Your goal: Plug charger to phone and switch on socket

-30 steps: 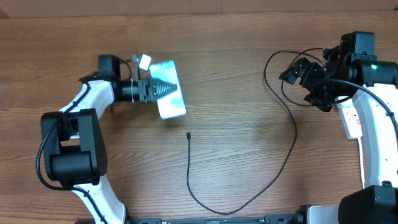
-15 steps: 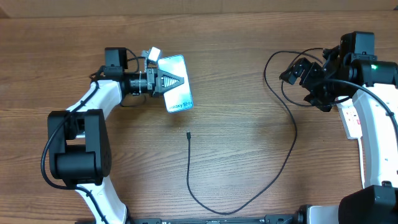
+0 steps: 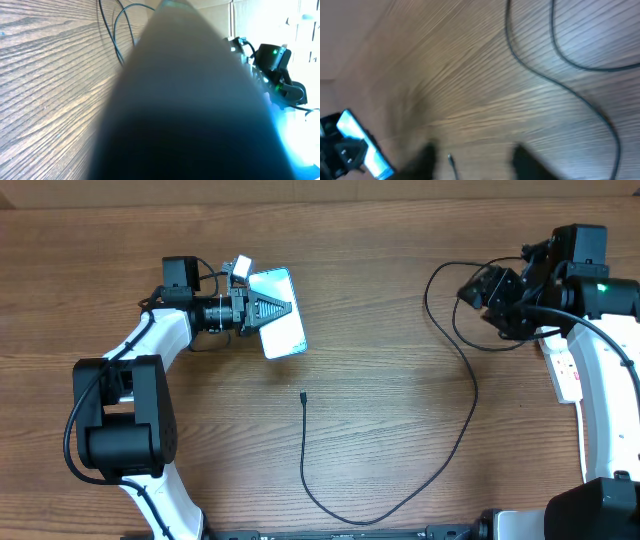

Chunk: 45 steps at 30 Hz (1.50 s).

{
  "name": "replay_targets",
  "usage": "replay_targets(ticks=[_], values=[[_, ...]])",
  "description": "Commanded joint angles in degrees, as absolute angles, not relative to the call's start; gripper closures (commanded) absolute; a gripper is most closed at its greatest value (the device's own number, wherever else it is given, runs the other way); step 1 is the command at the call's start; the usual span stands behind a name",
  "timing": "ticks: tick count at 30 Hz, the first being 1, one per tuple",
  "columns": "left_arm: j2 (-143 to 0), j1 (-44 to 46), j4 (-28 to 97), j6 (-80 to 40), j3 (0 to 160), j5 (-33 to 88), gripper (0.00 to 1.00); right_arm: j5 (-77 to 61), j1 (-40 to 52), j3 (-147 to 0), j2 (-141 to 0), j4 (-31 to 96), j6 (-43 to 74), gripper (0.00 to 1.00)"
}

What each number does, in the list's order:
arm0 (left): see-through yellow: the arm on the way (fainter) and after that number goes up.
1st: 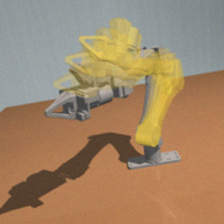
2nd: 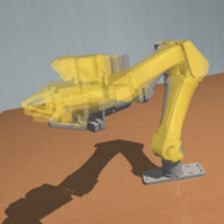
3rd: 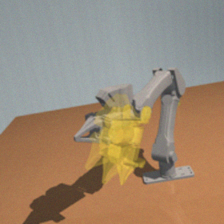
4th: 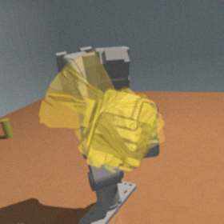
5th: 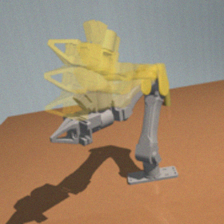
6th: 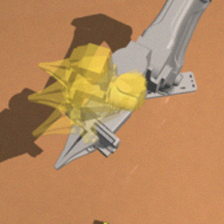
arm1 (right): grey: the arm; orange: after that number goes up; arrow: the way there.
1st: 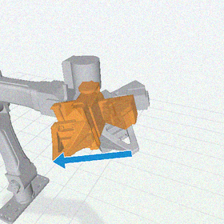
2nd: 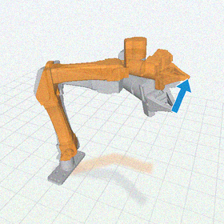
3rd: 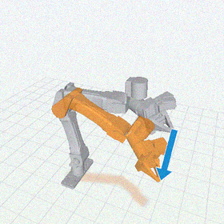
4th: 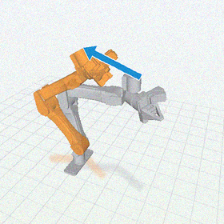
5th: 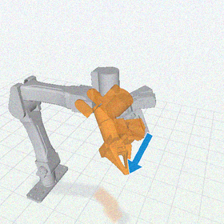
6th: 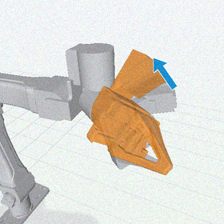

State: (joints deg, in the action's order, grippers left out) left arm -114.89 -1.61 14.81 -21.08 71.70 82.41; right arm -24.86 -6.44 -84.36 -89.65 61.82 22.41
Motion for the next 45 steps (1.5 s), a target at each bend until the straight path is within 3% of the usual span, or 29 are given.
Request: replay_targets(ticks=[1, 19, 23, 28, 45], values=[[-114.65, -2.02, 14.66, -21.87, 72.14, 83.79, 0.96, -26.39, -2.74, -84.01, -89.23, 62.02, 21.45, 0.96], [-114.65, -2.5, 14.52, -22.52, 72.14, 77.62, 0.96, -11.97, 29.61, -71.59, -96.82, 52.95, 25.96, 0.96], [-114.65, -2.11, 14.96, -22.83, 72.14, 75.81, 0.95, -11.94, 34.11, -71.61, -100.92, 50.7, 25.96, 0.88], [-114.65, -0.99, 14.76, -23.4, 72.14, 72.99, 0.96, -10.37, 38.5, -71.61, -105.03, 46.92, 26.96, 0.63], [-114.65, -1.21, 14.94, -23.11, 72.14, 72.82, 0.96, -1.1, 46.83, -71.64, -106.83, 39.09, 37.6, 0.61]])
